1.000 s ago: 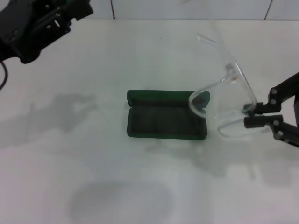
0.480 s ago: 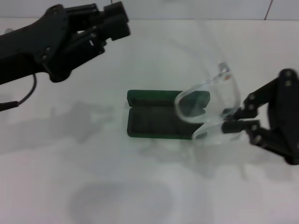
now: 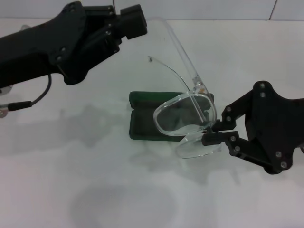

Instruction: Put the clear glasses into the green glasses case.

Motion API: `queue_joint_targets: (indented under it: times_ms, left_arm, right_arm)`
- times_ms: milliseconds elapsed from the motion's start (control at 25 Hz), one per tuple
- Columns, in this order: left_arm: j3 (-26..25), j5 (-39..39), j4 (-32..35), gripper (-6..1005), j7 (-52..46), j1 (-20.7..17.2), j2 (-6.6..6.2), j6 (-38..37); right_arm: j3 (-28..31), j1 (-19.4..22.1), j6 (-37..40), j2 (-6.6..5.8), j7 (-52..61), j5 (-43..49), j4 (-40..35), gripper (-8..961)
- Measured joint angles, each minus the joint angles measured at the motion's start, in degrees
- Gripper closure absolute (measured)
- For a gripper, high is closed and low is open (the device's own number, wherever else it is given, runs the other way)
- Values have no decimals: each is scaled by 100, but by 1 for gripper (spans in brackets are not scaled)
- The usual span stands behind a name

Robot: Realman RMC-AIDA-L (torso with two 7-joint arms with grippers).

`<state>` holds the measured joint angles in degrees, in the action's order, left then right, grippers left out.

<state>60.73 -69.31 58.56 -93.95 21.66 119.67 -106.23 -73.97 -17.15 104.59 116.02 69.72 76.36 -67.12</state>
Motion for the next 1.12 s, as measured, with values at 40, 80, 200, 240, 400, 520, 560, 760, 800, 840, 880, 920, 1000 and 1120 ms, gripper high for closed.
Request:
queue_joint_targets:
  times_ms: [40,80,200,240,400,520,560,760,800,840,880,920,1000,1120]
  left_arm:
    - [37,7,-18,939,9,1,1,0]
    - [79,9,-22,940,18,2,2,-1]
    - [183,25,-25,945,46,3,3,1]
    - [236,36,-26,946,61,4,3,6]
    - [348,38,-57,946,91,16,3,22]
    - [419,40,-199,946,147,58,3,29]
    - [427,40,-242,946,156,69,3,29]
    - [436,-9,-400,946,197,105,3,29]
    - [436,-10,-404,946,196,112,1,29]
    - [437,-13,-408,946,191,116,0,28]
    - [438,-22,-411,946,182,118,-3,26]
    - [441,-40,-425,946,174,125,-3,24]
    - [487,-87,-484,946,169,150,-5,22]
    - [635,-113,-533,946,191,174,-12,19]
  right_arm:
    - [-16,-18,-4,0,-14,-1,27,896]
    - [-25,-34,-5,0,-23,-1,50,896]
    - [-56,-82,-9,-1,-30,-4,97,896]
    - [-68,-95,-11,0,-31,-5,110,896]
    - [-151,-165,-16,6,-70,-22,173,896]
    - [-225,-178,-21,8,-132,-72,209,896]
    - [-236,-181,-22,8,-147,-84,223,896]
    - [-255,-187,-22,9,-164,-107,238,896]
    - [-258,-179,-19,9,-174,-152,242,896]
    - [-258,-177,-18,9,-176,-155,243,897]
    - [-258,-174,-17,9,-178,-165,243,897]
    - [-258,-172,-17,9,-185,-171,243,897]
    - [-258,-165,-20,9,-204,-189,244,897]
    - [-255,-150,-20,9,-241,-226,254,897]
